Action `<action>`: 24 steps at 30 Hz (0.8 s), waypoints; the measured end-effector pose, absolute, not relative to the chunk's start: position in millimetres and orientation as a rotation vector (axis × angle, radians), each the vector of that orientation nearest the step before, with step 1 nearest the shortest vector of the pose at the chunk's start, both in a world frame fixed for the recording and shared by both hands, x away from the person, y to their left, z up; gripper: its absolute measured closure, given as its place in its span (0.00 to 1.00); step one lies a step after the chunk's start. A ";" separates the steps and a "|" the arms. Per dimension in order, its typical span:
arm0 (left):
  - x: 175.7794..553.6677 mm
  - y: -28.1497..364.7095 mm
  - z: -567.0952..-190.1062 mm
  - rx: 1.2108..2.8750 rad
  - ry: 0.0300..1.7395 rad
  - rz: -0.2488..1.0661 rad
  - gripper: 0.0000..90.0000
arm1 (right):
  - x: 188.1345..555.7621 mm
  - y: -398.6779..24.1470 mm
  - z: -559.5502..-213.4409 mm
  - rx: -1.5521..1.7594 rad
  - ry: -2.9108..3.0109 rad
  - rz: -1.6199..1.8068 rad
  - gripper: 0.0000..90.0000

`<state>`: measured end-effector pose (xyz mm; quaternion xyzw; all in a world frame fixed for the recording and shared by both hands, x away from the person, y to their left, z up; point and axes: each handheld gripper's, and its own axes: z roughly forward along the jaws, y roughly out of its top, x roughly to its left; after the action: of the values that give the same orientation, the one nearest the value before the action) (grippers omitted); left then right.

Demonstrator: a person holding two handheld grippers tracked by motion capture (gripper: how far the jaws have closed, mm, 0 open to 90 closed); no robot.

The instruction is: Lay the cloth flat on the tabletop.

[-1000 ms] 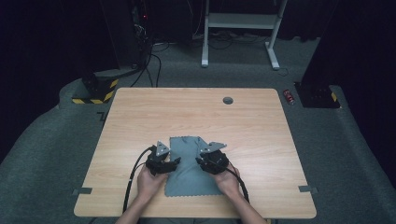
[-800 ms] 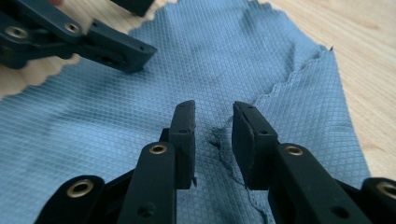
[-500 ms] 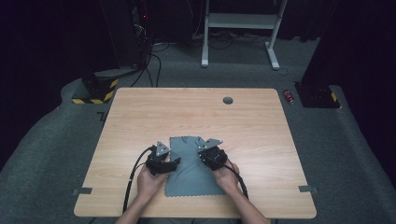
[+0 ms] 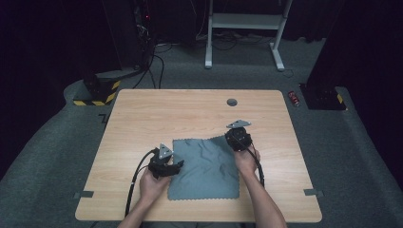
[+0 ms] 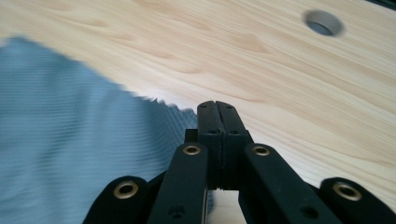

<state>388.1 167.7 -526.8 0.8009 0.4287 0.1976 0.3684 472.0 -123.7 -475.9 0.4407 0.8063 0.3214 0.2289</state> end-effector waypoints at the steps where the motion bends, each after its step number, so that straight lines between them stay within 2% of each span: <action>1: 388.1 167.7 -526.8 2.057 1.100 0.508 0.43 | 475.9 -126.1 -477.6 1.231 2.214 0.874 1.00; 6: 388.0 167.7 -526.8 2.057 1.101 0.508 0.43 | 496.0 -133.5 -493.4 1.316 2.192 0.828 0.99; 11: 388.0 167.8 -526.8 2.057 1.102 0.509 0.42 | 499.7 -137.5 -506.5 1.398 2.186 0.823 0.87; 17: 387.9 167.7 -526.9 2.056 1.104 0.508 0.42 | 454.4 -136.3 -488.5 1.266 2.227 0.992 0.80; 24: 387.9 167.8 -526.9 2.054 1.106 0.507 0.42 | 392.0 -137.8 -509.7 1.165 2.362 0.982 0.76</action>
<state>387.9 167.8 -526.9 0.8000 0.4307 0.1973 0.3681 392.0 -137.8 -509.7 0.4090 0.8288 0.3447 0.1645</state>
